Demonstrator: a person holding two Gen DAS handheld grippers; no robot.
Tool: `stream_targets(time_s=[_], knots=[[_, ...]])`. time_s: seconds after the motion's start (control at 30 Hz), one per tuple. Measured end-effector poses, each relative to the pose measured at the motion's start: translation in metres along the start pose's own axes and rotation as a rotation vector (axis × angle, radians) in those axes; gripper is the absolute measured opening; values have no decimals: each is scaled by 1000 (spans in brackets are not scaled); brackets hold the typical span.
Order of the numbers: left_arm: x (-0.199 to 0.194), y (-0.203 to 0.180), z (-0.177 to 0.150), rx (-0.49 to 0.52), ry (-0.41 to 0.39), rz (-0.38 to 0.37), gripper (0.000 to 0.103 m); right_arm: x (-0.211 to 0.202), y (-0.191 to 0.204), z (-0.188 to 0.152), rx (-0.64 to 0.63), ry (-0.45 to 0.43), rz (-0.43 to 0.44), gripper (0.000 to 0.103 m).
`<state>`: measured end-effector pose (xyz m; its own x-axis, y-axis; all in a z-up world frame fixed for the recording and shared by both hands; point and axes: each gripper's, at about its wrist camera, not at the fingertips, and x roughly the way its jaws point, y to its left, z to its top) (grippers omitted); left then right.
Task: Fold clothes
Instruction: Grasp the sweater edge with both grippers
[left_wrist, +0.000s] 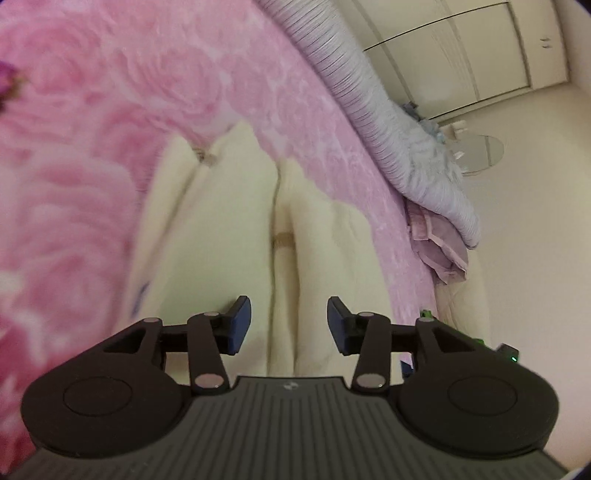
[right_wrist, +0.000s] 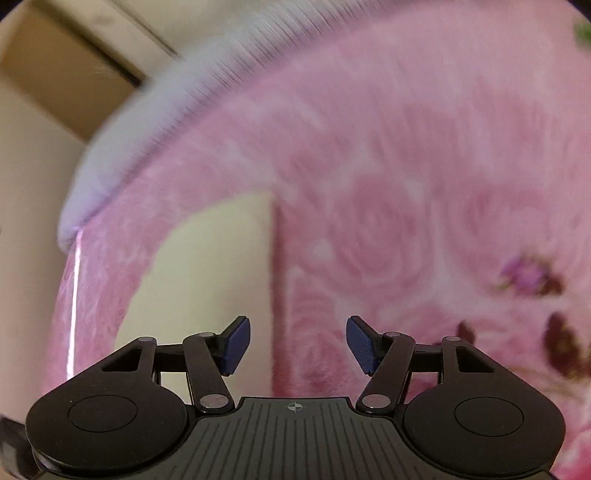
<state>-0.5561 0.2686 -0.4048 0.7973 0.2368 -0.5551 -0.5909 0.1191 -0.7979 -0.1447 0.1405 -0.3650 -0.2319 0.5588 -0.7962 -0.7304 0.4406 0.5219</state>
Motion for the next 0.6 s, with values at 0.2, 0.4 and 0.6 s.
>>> stream_targets(time_s=[0.2, 0.4, 0.6], knots=[[45, -4, 26, -70, 50, -17, 46, 36, 31, 42, -131, 101, -25, 62], [75, -20, 35, -16, 101, -17, 48, 57, 38, 37, -141, 150, 1, 62], [75, -17, 32, 21, 100, -24, 37, 65, 29, 37, -125, 148, 30, 62]])
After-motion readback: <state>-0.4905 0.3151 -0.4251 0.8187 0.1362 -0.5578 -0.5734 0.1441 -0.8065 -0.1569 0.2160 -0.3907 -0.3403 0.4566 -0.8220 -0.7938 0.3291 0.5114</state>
